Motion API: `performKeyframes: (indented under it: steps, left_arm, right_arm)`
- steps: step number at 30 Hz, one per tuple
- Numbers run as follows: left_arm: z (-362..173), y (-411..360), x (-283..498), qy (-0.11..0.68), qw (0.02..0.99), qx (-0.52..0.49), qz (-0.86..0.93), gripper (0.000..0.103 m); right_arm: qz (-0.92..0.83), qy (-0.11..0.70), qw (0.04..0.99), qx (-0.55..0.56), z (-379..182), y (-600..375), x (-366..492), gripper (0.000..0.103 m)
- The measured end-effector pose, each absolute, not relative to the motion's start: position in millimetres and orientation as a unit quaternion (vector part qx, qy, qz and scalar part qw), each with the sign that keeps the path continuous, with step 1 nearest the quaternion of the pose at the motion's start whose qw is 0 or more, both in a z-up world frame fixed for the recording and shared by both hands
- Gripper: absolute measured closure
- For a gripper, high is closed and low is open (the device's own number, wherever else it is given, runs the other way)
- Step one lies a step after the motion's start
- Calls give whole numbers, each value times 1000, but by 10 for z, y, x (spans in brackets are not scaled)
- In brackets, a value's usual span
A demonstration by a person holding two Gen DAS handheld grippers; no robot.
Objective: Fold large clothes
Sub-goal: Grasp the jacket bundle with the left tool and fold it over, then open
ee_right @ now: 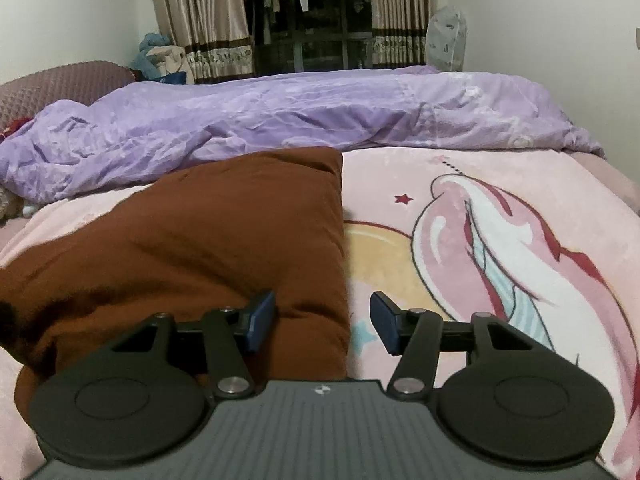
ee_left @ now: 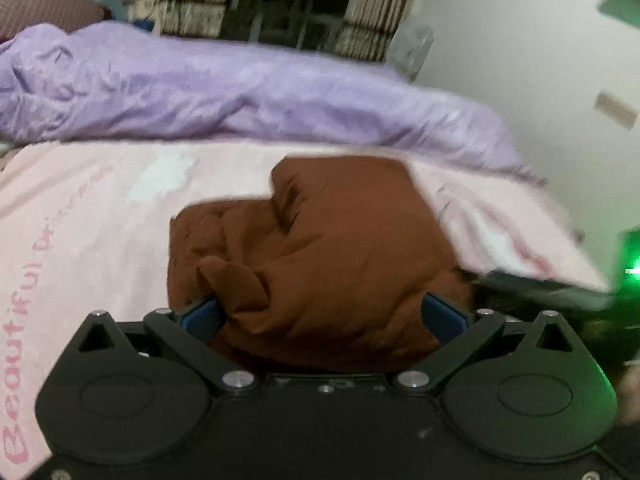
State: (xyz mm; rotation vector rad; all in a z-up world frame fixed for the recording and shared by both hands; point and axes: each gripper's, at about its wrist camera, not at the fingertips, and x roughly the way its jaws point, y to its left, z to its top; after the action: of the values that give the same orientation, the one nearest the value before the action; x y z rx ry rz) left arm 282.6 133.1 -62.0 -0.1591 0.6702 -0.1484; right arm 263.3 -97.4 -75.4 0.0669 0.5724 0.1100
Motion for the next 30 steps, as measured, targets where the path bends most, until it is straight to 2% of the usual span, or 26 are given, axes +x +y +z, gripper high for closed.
performKeyframes:
  steps: [3, 6, 7, 9, 11, 14, 17, 18, 19, 20, 21, 22, 24, 28, 30]
  left_arm:
    - [-844, 1348, 3043, 349, 930, -96, -67, 1]
    - [-880, 1362, 2991, 317, 937, -124, -77, 49]
    - [-842, 1349, 2942, 309, 940, -121, -75, 59]
    - [-691, 1316, 2766, 285, 950, -105, -68, 67]
    - [-532, 1292, 2534, 254, 962, -86, -56, 69]
    - [-380, 1344, 2175, 236, 968, -72, -36, 68]
    - [-620, 1526, 2130, 285, 955, -81, -13, 62]
    - [-802, 1597, 2229, 316, 945, -87, -10, 53]
    - [-1029, 1678, 2339, 344, 933, -100, -7, 30]
    - [-1176, 1741, 2399, 355, 928, -115, -3, 20]
    - [-1255, 1819, 2416, 357, 924, -137, 0, 3]
    - [-1245, 1904, 2389, 353, 921, -165, 0, 0]
    - [-1084, 2006, 2289, 336, 921, -199, -6, 1]
    - [-511, 1887, 2255, 247, 960, -129, 14, 0]
    - [-312, 1803, 2440, 206, 973, -103, 27, 0]
  right_arm:
    - [56, 281, 958, 26, -757, -976, 2621, 38]
    - [61, 280, 958, 29, -748, -995, 2613, 38]
    - [62, 279, 958, 31, -730, -1001, 2608, 38]
    - [64, 275, 959, 30, -658, -994, 2549, 38]
    - [78, 263, 961, 24, -539, -980, 2442, 38]
    - [97, 243, 965, 12, -398, -945, 2306, 38]
    - [117, 248, 962, 15, -405, -899, 2312, 38]
    - [125, 254, 959, 18, -449, -870, 2351, 38]
    - [129, 267, 955, 17, -517, -826, 2404, 38]
    - [127, 279, 952, 14, -573, -785, 2452, 40]
    - [123, 282, 951, 13, -605, -762, 2458, 42]
    - [121, 276, 953, 12, -590, -762, 2448, 46]
    - [125, 254, 959, 16, -464, -801, 2431, 46]
    - [123, 185, 972, 73, -141, -935, 2551, 46]
    - [116, 177, 973, 94, -47, -887, 2762, 46]
